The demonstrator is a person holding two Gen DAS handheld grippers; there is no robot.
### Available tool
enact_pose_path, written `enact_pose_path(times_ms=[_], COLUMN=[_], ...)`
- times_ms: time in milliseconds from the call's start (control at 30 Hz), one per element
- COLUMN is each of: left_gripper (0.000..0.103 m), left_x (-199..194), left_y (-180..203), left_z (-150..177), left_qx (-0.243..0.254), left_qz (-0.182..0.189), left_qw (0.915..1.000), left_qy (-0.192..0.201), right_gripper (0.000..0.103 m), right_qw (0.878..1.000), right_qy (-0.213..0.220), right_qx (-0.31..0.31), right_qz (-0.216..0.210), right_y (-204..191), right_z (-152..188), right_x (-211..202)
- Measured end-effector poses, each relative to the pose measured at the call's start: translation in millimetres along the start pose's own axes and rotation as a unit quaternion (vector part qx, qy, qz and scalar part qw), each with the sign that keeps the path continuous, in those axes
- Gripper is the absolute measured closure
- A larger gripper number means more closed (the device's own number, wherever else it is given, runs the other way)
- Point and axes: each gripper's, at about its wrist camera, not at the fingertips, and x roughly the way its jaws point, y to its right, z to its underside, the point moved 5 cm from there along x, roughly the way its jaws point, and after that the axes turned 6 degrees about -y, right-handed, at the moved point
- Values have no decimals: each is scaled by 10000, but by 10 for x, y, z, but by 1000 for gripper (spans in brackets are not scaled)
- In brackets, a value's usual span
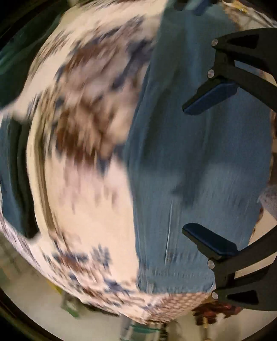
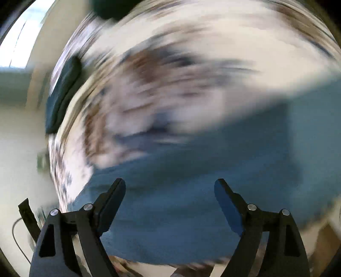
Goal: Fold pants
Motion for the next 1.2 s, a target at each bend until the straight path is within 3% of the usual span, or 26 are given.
enact_pose_path(times_ms=[100,233,333,400,500,633,767,800,967,1033,1067,1100,1200], left_gripper=[0,0,0,0,0,0,0,0,0,0,0,0,0], left_x=[-7,73,215,373,668,771,788,794,847,842,824,790,679], left_y=[661,1646,2226,2480,2603,2562,2584,2587,2597,2611,2601,2603,2596], left_z=[61,247,338,385,407,346,350,343,354,322,311,308,259], left_qx=[438,894,1164,1300,1289,1084,1044,1002,807,779,780,801,889], left_qz=[125,365,451,461,359,547,454,446,378,361,348,337,323], left_qw=[9989,9950,9915,9892,9885,9913,9927,9932,9956,9958,9958,9957,9951], left_qy=[-77,-259,-358,-487,-700,-512,-399,-382,-300,-331,-343,-330,-302], right_gripper=[16,16,16,16,16,17,27,32,34,55,82,89,92], right_qw=[9950,9737,9570,9476,9377,9342,9269,9280,9348,9322,9327,9369,9522], right_qy=[421,1099,1390,1546,1753,1874,1793,1717,1522,1621,1687,1725,1819], right_qx=[907,1974,2347,2381,2324,1930,1667,1548,1512,1571,1554,1557,1411], right_qz=[19,-292,-989,-1464,-1897,-2343,-2846,-2922,-2832,-2828,-2783,-2613,-2009], right_y=[1077,2472,3124,3309,3365,3250,3108,3064,2916,2884,2862,2840,2700], right_z=[116,103,-40,-162,-289,-389,-397,-407,-604,-703,-734,-792,-827], right_x=[-479,-895,-868,-813,-790,-818,-778,-750,-529,-513,-534,-538,-639])
